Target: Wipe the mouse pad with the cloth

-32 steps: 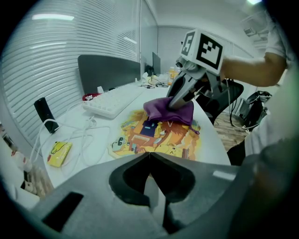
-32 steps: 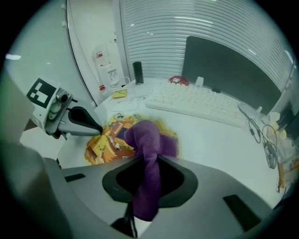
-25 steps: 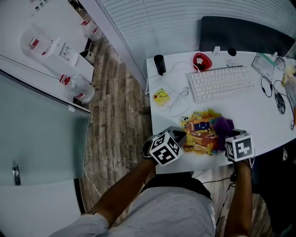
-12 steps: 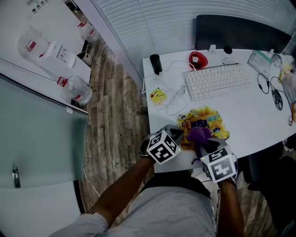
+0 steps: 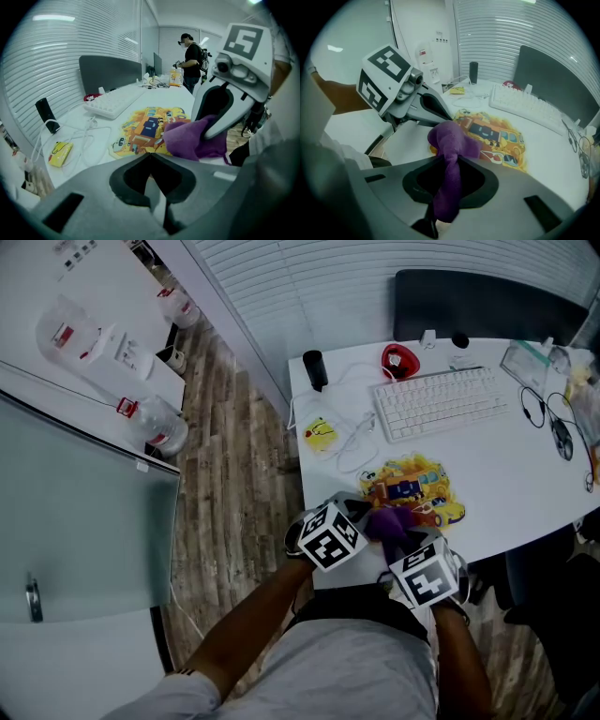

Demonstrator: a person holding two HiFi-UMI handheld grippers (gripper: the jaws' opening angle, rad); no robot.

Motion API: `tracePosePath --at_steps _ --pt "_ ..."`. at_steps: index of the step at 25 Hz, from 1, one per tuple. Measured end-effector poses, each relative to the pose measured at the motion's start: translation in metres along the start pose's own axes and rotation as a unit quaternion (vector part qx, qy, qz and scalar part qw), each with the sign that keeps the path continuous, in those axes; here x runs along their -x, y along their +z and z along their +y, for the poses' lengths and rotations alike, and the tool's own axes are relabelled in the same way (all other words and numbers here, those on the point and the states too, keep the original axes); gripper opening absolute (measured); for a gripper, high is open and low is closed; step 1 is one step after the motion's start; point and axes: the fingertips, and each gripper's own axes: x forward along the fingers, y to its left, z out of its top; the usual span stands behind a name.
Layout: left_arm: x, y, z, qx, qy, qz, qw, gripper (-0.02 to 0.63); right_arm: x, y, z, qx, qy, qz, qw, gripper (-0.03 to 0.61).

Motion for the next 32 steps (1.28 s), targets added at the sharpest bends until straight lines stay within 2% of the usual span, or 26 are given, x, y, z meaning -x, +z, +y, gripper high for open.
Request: tracePosePath --at_steps 13,22,28,32 --pt "0.001 0.0 0.0 -0.001 0.005 0.005 1.0 0.015 0.037 -0.048 -0.098 -0.07 -0.084 0.013 0.994 0.066" --pt "0.001 0.001 0.0 -0.004 0.012 0.014 0.9998 0.015 0.053 -0.08 -0.136 -0.108 -0.102 0.017 0.989 0.066" --pt "0.004 0.006 -0.002 -0.01 0.028 0.008 0.9995 0.015 0.073 -0.061 -0.121 -0.115 -0.084 -0.034 0.989 0.066" --pt "0.016 0.029 -0.005 0.012 0.03 -0.037 0.9988 0.015 0.087 -0.036 -0.109 -0.126 -0.07 -0.093 0.985 0.066"
